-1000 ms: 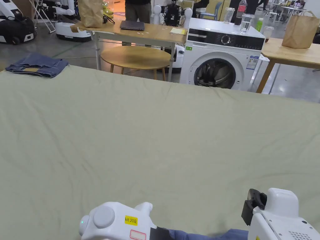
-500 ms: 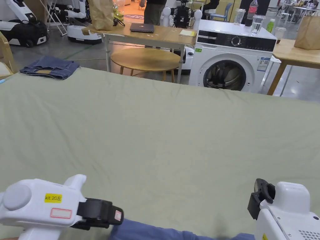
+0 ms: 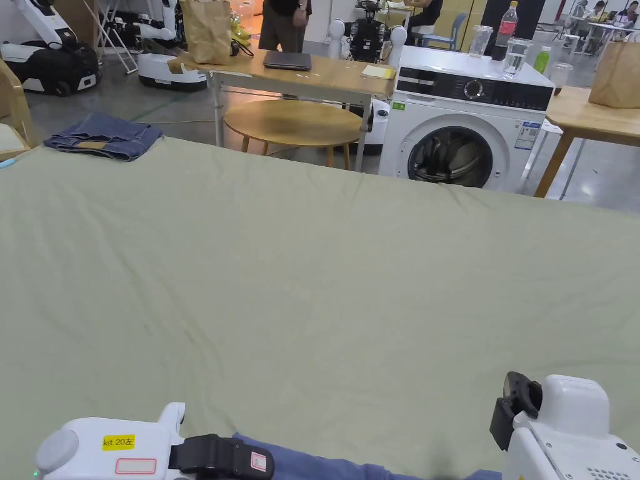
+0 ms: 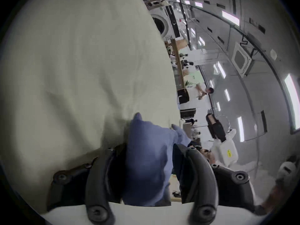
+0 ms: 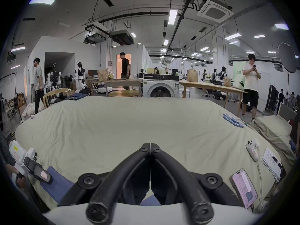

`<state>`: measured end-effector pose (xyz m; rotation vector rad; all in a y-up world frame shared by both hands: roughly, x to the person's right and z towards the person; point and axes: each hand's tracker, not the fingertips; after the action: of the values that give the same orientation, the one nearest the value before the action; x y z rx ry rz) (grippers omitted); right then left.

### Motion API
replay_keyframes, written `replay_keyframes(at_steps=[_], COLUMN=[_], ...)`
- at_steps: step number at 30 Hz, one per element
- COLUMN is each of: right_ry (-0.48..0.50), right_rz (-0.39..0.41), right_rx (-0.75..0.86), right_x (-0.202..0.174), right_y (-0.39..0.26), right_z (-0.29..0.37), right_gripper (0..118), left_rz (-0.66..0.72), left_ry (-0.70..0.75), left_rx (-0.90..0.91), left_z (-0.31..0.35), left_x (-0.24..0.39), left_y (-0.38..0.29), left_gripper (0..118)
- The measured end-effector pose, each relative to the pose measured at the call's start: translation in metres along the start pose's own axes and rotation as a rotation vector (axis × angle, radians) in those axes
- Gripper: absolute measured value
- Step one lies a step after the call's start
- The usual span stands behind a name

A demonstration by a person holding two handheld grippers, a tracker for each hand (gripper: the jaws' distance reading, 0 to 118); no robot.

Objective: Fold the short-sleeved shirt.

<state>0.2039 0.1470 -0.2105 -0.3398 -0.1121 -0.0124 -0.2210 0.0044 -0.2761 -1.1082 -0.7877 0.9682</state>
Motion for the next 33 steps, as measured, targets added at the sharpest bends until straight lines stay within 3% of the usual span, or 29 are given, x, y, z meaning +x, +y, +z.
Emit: replay_keyframes(at_steps=[2,3,6,14,22,26,33], right_ry=[-0.002,-0.003,-0.008,-0.015,0.006,0.016,0.022], right_rz=[-0.003,-0.004,-0.007,-0.013,-0.011,-0.015,-0.007], right_rx=[-0.002,-0.002,0.001,0.011,0.013,0.010,0.004], right_x=[0.002,0.003,0.007,0.015,0.009,0.005,0.004], right_y=[-0.001,-0.001,0.000,0.007,0.008,0.006,0.005], right_z=[0.001,0.002,0.002,0.004,-0.001,-0.003,-0.003], right_gripper=[0,0,0,0,0,0,0], left_rz=[-0.048,-0.059,-0.042,-0.124,-0.227,-0.247,-0.337], left_ry=[0.134,0.183,0.147,0.213,0.506,0.595,0.569], left_rx=[-0.003,-0.004,0.007,0.085,0.166,0.141,0.057], left_z=[-0.004,-0.003,0.002,0.050,0.113,0.098,0.042], left_x=[0.010,0.015,0.023,0.072,0.129,0.163,0.210], left_y=[0.002,0.000,-0.001,0.006,0.017,0.012,0.000], left_gripper=[25,21,16,15,15,15,15])
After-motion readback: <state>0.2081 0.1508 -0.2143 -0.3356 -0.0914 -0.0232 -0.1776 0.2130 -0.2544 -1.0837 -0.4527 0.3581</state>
